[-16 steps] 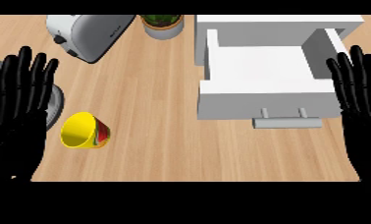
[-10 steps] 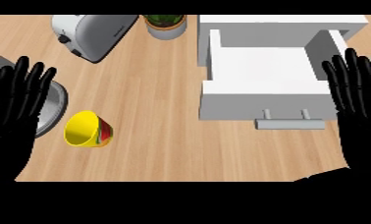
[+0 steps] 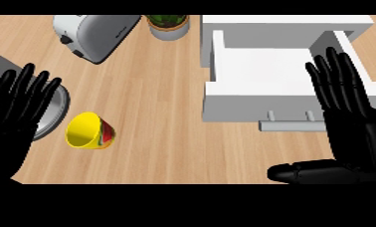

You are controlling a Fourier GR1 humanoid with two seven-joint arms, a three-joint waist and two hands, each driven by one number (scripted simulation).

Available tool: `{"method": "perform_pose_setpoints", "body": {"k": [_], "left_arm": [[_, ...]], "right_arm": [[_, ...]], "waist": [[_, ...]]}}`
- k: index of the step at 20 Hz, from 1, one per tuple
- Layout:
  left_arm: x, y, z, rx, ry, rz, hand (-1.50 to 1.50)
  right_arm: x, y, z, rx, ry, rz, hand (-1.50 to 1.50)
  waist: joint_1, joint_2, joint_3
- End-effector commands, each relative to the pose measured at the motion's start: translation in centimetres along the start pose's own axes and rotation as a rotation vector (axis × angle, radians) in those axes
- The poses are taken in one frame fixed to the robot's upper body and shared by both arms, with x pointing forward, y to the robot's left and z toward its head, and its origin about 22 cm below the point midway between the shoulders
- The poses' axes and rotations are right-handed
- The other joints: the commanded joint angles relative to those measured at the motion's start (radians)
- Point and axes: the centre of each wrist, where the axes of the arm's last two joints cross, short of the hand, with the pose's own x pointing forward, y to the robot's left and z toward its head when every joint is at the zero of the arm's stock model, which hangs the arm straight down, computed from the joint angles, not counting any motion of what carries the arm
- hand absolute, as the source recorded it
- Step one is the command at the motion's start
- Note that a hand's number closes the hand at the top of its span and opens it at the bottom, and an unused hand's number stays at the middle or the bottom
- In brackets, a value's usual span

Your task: Pick up the cup, place it into the drawer and close the drawer

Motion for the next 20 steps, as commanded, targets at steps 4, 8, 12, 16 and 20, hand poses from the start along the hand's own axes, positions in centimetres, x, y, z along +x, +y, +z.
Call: {"method": "perform_pose_setpoints", "body": {"k": [4, 8, 12, 16, 20], "left_arm": [[2.1, -0.3, 0.2, -0.009, 0.020, 0.029, -1.50], [-1.2, 0.8, -0.5, 0.004, 0.038, 0.026, -1.50], [-1.1, 0.3, 2.3, 0.022, 0.052, 0.026, -1.50], [-0.8, 1.2, 0.3, 0.059, 0.067, 0.010, -1.50], [-1.2, 1.5, 1.9, 0.072, 0.094, -0.003, -1.50]], "right_arm": [[2.0, 1.2, -0.5, 0.017, 0.003, -0.019, -1.50], [1.0, -0.2, -2.0, 0.016, -0.005, -0.001, -1.50], [-1.8, 0.5, -0.6, 0.016, -0.005, -0.005, -1.50], [0.5, 0.3, -1.1, -0.008, -0.002, -0.003, -1.50], [1.8, -1.4, -1.3, -0.006, -0.013, -0.010, -1.50]], "waist": [[-0.001, -0.001, 0.000], [-0.002, 0.000, 0.000], [0.002, 0.000, 0.001], [-0.002, 0.000, 0.000], [0.000, 0.000, 0.000]]}}
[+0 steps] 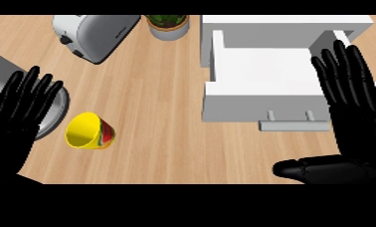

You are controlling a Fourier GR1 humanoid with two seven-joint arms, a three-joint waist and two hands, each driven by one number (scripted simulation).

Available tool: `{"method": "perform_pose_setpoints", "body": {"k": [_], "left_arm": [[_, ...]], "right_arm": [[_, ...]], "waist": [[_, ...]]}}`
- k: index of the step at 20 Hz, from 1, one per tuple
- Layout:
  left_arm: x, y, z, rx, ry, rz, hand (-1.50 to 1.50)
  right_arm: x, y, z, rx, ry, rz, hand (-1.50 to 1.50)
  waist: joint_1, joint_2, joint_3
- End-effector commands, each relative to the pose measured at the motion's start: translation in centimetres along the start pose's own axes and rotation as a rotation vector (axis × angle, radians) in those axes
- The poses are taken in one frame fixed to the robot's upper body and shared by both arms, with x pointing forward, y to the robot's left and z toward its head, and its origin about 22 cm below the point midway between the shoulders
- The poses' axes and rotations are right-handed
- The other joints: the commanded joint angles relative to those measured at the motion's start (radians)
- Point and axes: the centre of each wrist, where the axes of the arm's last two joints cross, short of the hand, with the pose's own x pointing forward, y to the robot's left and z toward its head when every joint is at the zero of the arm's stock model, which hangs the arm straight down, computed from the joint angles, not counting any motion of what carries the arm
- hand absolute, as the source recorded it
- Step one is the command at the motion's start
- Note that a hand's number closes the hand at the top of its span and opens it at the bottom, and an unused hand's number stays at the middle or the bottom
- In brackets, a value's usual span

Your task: Pick up the cup, place it into the drawer and close the drawer

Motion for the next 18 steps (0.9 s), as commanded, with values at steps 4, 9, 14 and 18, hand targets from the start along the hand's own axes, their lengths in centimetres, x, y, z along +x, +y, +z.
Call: {"method": "perform_pose_setpoints", "body": {"k": [4, 9, 14, 18], "left_arm": [[-2.4, 1.2, 2.7, 0.044, 0.064, -0.020, -1.50], [-3.1, 1.6, 2.7, 0.089, 0.104, -0.066, -1.50], [-6.1, 4.1, 1.3, 0.105, 0.127, -0.077, -1.50], [-9.8, 5.0, 3.1, 0.097, 0.147, -0.083, -1.50]], "right_arm": [[-0.1, -0.1, -0.6, -0.001, -0.001, 0.009, -1.50], [-0.1, -1.2, -0.6, 0.006, 0.003, 0.021, -1.50], [0.9, 1.6, -0.7, -0.008, 0.001, -0.004, -1.50], [0.8, 0.6, 0.1, 0.027, 0.004, -0.007, -1.50]], "waist": [[0.002, 0.000, 0.000], [0.001, 0.000, 0.000], [-0.002, 0.000, 0.000], [-0.006, 0.001, -0.001]]}}
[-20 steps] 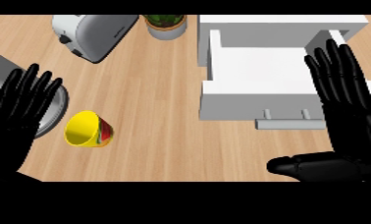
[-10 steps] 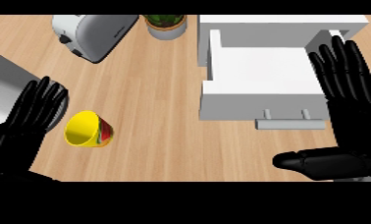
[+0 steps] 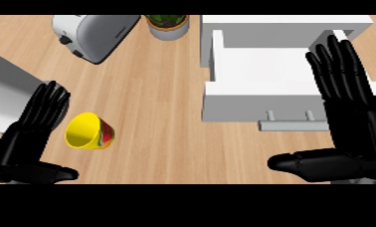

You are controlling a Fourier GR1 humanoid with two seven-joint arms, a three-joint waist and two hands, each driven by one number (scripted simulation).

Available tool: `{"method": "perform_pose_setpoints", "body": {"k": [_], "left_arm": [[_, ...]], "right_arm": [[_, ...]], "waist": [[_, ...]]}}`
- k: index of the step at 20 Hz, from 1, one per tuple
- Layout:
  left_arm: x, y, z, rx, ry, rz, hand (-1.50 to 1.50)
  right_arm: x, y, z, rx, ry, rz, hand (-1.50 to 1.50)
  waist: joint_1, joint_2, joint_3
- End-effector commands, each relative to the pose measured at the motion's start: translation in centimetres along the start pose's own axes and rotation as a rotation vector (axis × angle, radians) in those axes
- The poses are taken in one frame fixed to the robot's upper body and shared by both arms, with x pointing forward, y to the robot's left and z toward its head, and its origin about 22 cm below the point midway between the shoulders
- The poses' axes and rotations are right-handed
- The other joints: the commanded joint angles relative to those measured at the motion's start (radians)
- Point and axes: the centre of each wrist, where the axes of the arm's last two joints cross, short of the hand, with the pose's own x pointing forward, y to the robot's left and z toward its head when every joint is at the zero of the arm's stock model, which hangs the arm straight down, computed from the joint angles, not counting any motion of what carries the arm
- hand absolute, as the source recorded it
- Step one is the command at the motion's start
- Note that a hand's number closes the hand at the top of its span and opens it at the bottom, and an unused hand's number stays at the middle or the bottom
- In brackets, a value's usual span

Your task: Pick up the cup, place it into the drawer and close the drawer

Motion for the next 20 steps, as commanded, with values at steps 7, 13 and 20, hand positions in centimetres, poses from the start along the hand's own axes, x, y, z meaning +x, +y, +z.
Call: {"method": "perform_pose_setpoints", "body": {"k": [7, 13, 20], "left_arm": [[-4.9, 0.7, 1.3, -0.012, 0.036, 0.000, -1.50], [-7.9, 3.2, 2.0, 0.020, 0.068, -0.002, -1.50], [-9.7, 4.2, 2.3, 0.048, 0.079, -0.001, -1.50]], "right_arm": [[0.8, 0.1, 1.4, 0.005, -0.007, -0.008, -1.50], [1.0, 0.9, 0.5, 0.025, -0.019, -0.002, -1.50], [-0.2, 0.1, 0.5, 0.033, -0.001, 0.005, -1.50]], "waist": [[0.000, -0.001, 0.000], [-0.001, 0.000, 0.000], [-0.001, 0.000, 0.000]]}}
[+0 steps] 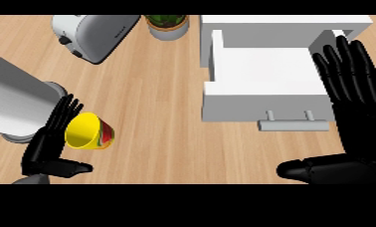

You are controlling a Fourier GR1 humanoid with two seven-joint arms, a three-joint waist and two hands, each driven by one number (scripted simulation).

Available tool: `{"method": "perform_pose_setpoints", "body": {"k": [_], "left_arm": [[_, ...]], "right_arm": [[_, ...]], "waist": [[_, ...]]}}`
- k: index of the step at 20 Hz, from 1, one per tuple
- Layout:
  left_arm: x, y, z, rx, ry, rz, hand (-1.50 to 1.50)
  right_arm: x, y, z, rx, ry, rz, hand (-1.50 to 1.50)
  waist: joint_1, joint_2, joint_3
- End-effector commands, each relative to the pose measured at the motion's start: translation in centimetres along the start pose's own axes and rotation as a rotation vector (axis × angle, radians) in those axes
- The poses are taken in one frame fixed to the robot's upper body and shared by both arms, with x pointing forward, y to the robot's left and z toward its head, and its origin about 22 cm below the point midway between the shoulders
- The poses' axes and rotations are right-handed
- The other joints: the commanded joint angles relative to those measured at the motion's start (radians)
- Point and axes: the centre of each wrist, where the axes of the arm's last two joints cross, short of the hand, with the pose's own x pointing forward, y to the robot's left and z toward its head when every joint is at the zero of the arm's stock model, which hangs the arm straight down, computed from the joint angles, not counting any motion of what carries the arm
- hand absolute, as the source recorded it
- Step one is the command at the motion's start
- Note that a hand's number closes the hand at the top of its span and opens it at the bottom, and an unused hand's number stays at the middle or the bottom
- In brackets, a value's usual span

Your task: Pick up the cup, place it into the drawer and close the drawer

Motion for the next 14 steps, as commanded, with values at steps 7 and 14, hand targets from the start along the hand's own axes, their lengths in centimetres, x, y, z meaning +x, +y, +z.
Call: {"method": "perform_pose_setpoints", "body": {"k": [7, 14], "left_arm": [[-2.7, 2.5, 0.1, 0.043, 0.008, 0.007, -1.50], [-3.3, 2.5, -0.7, 0.021, 0.016, -0.007, -1.50]], "right_arm": [[0.4, 1.3, 0.8, 0.008, 0.026, -0.011, -1.50], [1.5, -0.1, 0.2, 0.011, -0.004, -0.002, -1.50]], "waist": [[-0.004, 0.001, 0.000], [-0.006, 0.001, -0.001]]}}
